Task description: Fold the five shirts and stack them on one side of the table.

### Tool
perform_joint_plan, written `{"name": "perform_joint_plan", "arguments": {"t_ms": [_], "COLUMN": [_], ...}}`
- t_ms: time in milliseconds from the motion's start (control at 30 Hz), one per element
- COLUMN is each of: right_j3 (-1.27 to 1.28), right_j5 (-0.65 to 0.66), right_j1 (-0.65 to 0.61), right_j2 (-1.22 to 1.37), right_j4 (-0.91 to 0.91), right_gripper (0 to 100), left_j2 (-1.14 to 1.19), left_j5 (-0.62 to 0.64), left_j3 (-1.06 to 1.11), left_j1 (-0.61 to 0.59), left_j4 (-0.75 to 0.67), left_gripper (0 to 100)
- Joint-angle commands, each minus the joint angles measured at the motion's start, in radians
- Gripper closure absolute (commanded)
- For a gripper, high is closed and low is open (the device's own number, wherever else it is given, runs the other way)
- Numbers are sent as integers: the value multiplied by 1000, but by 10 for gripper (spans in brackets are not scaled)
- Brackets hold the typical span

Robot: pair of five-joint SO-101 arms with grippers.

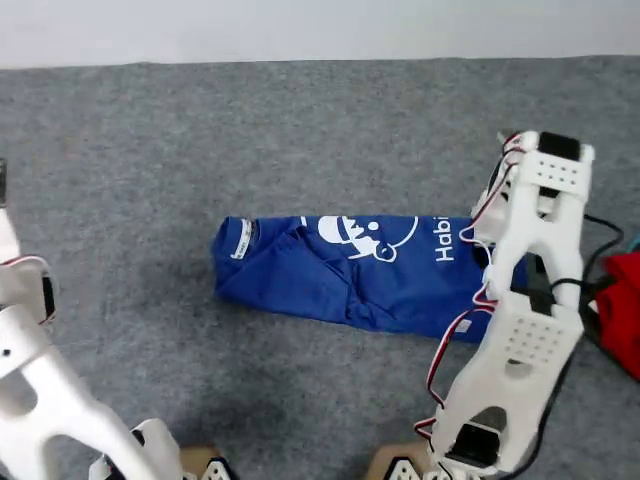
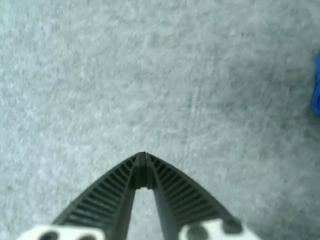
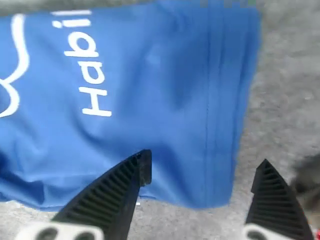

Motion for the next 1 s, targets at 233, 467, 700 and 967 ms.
{"name": "perform_joint_plan", "arguments": {"t_ms": [233,467,700,967], "right_j3": [-6,-11,-11,-11], "right_j5": [-12,-12,-11,-11], "right_j1": [12,12,5,-18], "right_j2": [148,213,140,-13], "right_j4": [-68,-79,-41,10], "right_gripper": [672,925,989,989], "left_j2": [-31,-31,-31,-31], "left_j5": [-52,-52,-80,-80], "left_j3": [-13,-13,-13,-13], "left_j1": [-129,-130,-132,-133], "left_j4": [40,40,38,40], "left_gripper": [996,996,996,996]}}
